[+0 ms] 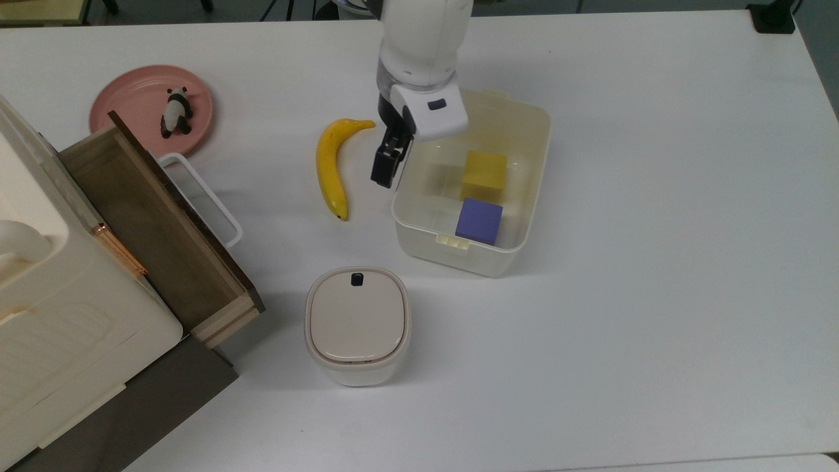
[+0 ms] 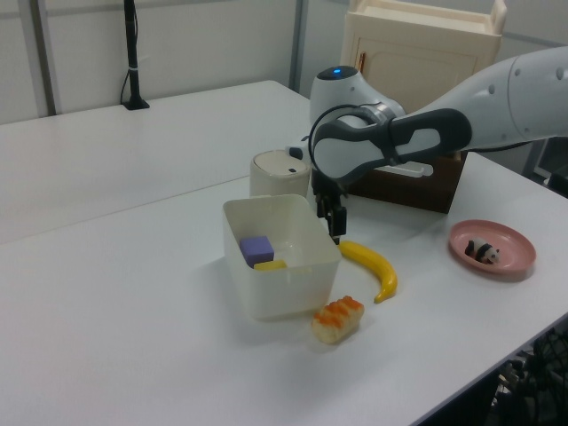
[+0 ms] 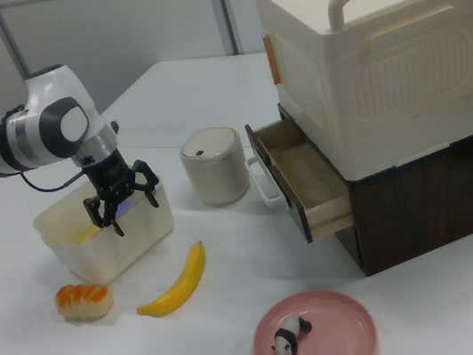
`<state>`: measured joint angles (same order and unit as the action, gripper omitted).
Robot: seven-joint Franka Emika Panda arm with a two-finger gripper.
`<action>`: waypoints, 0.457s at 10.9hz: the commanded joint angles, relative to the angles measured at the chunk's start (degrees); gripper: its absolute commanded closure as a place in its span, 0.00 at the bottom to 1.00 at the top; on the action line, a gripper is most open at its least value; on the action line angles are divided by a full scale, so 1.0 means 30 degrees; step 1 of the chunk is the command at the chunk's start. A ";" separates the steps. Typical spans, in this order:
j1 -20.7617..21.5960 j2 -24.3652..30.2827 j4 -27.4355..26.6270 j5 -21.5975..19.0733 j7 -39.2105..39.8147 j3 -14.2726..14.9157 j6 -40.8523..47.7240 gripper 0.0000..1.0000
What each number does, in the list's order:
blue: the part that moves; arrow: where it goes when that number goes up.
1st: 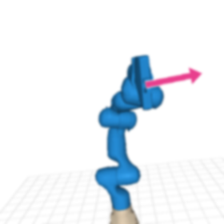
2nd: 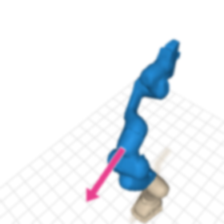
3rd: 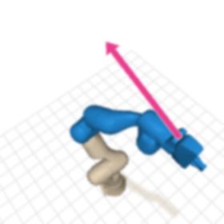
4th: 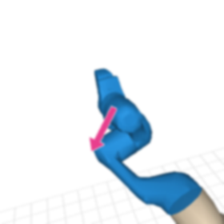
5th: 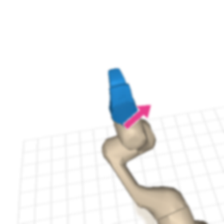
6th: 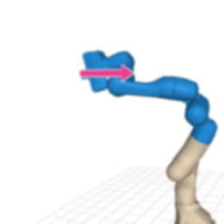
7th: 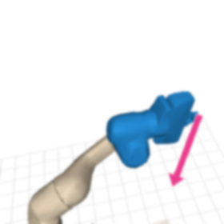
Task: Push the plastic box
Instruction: 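Push the plastic box with the gripper away from the banana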
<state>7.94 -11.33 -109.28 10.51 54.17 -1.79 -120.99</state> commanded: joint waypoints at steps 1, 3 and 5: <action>0.0372 -0.0500 0.0624 0.0568 -0.1736 -0.0543 -0.0657 0.00; 0.0810 -0.0763 0.1326 0.0685 -0.1886 -0.0662 -0.0658 0.00; 0.0928 -0.1026 0.2056 0.0656 -0.1886 -0.0691 -0.0687 0.00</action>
<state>9.84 -13.01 -105.84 11.12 50.15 -3.88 -122.40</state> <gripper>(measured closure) 0.000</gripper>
